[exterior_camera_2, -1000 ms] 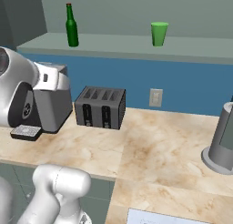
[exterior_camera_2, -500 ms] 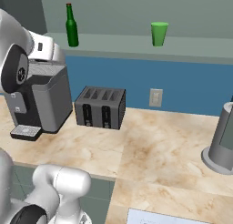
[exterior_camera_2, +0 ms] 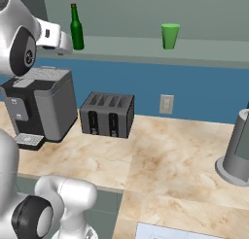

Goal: Open the cabinet directly in front. Then move the beer and the cup to the dining counter with the candle on it.

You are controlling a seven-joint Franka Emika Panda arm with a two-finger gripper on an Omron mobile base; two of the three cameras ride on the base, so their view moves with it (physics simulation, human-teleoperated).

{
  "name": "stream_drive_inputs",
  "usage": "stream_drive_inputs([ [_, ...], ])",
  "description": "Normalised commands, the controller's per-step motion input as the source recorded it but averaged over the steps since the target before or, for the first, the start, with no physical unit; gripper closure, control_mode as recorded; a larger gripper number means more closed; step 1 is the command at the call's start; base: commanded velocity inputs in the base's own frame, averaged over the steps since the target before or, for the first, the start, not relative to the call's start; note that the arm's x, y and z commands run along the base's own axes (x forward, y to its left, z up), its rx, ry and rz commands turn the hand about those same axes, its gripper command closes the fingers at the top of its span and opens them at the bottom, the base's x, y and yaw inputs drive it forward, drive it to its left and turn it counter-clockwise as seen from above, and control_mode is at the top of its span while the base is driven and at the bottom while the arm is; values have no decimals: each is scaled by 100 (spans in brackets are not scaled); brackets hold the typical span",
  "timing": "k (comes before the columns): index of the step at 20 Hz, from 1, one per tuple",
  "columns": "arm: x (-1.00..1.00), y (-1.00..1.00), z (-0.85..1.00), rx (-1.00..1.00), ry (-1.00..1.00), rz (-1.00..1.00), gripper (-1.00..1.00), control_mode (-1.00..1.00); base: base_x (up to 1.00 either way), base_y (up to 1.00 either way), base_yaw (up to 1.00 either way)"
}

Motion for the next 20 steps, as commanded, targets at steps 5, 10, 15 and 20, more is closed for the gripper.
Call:
stream_drive_inputs([
  [5, 51, 7, 0, -2, -6, 0, -100, -100, 0, 0, 0],
  [10, 66, 15, 2, -2, -8, 0, -100, -100, 0, 0, 0],
  [15, 65, 13, 8, -3, -7, 0, -100, -100, 0, 0, 0],
  [20, 51, 0, 15, 0, 0, -1, -100, -100, 0, 0, 0],
])
